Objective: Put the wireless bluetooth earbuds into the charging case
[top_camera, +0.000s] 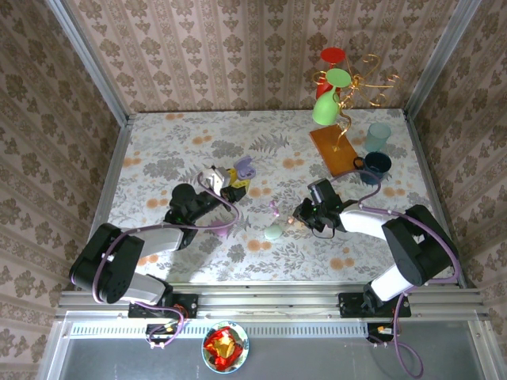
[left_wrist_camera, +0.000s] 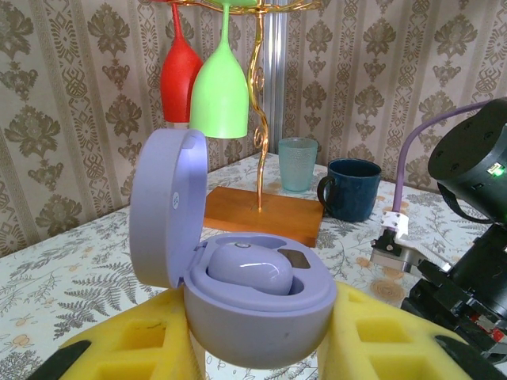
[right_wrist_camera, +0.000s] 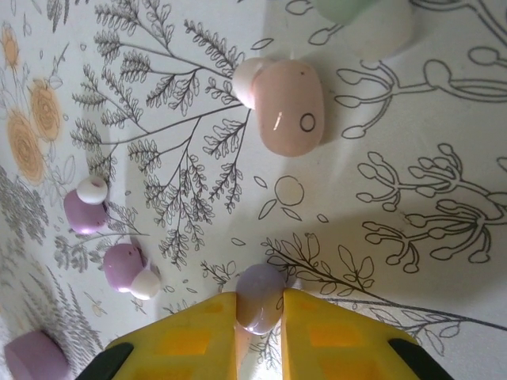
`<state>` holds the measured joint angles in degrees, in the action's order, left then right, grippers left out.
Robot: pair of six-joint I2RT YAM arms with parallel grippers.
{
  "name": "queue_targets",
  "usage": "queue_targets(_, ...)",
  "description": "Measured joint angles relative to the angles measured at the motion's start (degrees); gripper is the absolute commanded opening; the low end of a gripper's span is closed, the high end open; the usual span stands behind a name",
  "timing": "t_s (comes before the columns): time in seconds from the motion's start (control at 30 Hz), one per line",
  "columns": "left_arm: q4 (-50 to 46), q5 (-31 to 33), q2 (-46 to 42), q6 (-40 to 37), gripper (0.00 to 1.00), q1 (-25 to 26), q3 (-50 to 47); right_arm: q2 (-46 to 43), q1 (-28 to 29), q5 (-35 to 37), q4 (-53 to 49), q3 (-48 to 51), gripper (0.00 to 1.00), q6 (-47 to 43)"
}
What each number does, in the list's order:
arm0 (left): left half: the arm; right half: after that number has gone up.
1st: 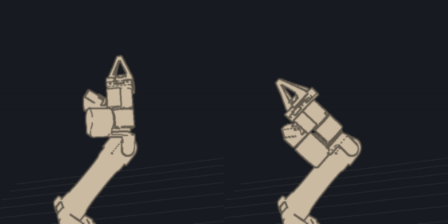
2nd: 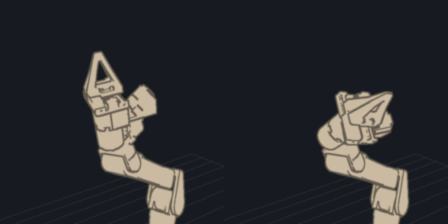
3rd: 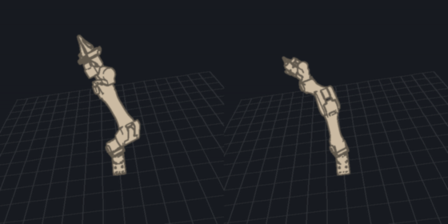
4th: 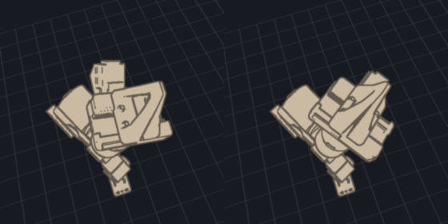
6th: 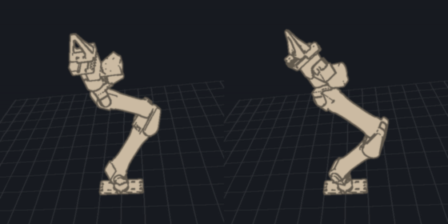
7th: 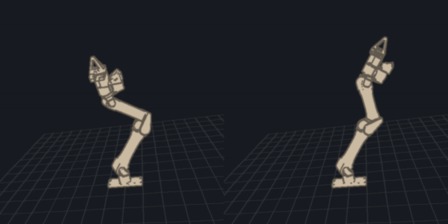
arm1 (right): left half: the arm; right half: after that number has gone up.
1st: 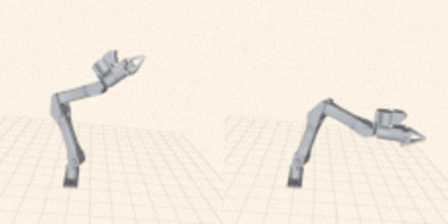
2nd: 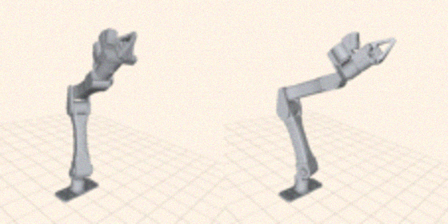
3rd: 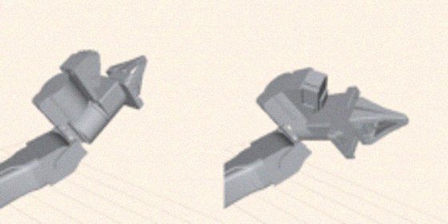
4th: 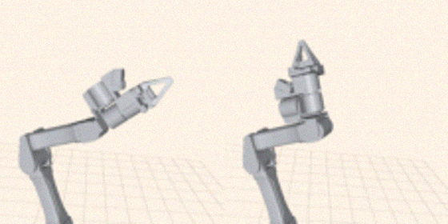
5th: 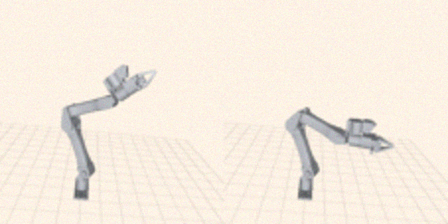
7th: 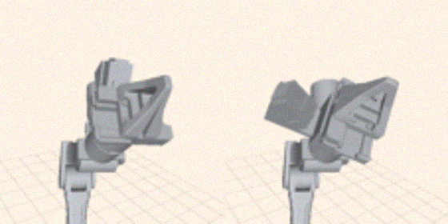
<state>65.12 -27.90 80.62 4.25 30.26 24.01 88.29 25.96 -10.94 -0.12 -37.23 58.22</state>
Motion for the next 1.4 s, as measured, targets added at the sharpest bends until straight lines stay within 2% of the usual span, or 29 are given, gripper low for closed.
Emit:
queue_targets(0.27,-0.9,-0.6,0.0,-1.2,0.12,0.0,0.0,-3.2,0.7,0.0,-9.2,-6.0,0.21,-16.5)
queue_targets(0.63,-3.2,-2.9,0.4,-2.8,0.12,0.0,-2.4,-8.1,6.3,0.2,-15.6,-14.6,0.22,-37.3)
queue_targets(1.03,-3.3,-12.5,1.2,-2.8,0.11,0.0,-2.6,-11.0,9.8,0.2,-20.5,-25.4,0.21,-51.1)
queue_targets(1.3,-4.5,-14.4,1.2,-2.8,0.11,0.1,-2.6,-11.0,10.4,-1.4,-24.3,-30.6,0.21,-56.3)
queue_targets(1.4,-5.6,-14.4,1.2,-2.8,0.08,0.1,-2.6,-10.7,10.9,-1.6,-25.6,-31.7,0.21,-57.4)
